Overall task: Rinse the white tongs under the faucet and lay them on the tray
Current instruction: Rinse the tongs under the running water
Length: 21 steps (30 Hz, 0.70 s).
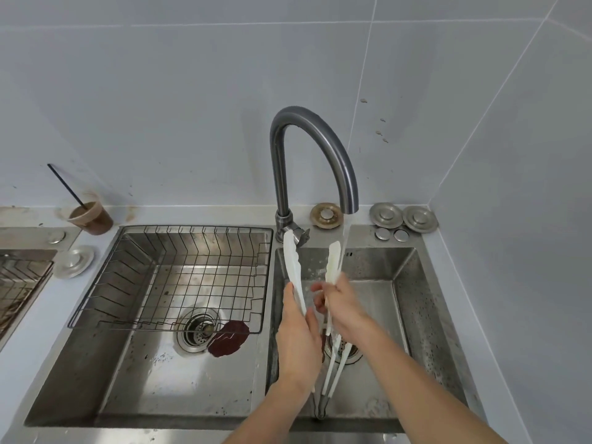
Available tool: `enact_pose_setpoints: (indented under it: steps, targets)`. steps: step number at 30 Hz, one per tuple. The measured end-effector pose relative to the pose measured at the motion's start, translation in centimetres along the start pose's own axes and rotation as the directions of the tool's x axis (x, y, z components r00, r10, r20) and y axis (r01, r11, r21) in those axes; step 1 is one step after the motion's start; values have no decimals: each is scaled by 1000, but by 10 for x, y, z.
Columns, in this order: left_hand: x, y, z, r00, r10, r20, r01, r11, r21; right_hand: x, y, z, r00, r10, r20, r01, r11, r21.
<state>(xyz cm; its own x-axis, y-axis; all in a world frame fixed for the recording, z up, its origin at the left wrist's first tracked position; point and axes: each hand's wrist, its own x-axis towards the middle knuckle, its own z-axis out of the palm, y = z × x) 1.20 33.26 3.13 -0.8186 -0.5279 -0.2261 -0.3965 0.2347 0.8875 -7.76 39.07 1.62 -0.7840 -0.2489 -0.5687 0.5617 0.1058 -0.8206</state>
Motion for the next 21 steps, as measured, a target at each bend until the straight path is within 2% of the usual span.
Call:
enact_pose_setpoints:
  steps: [2, 3, 6, 8, 11, 14, 17, 21]
  targets:
    - [-2, 3, 0, 998, 63, -14, -61, 994, 94, 1, -1, -6, 997, 20, 79, -30, 991, 128]
    - [-4, 4, 0, 998, 69, -7, -67, 990, 122, 1, 0, -6, 998, 24, 66, -34, 987, 156]
    - [-12, 7, 6, 997, 31, 75, -41, 990, 137, 1, 8, -2, 989, 27, -146, -6, 990, 142]
    - [-16, 9, 9, 993, 32, 111, -52, 982, 181, 3, 8, 1, 952, 30, -306, -1, 996, 95]
    - [-20, 14, 12, 992, 68, 106, -89, 974, 209, 9, -6, 2, 903, 72, -424, -96, 995, -38]
    - [-22, 18, 10, 987, 122, 100, -143, 958, 247, 13, -15, 1, 899, 155, -410, -173, 985, -9]
    - [-15, 17, 0, 991, 121, 52, -131, 958, 253, 14, -12, 6, 946, 104, -307, -71, 991, 118]
    - [-18, 12, -17, 988, 151, 36, -155, 937, 312, 8, -8, 14, 970, 18, -240, 22, 986, 165]
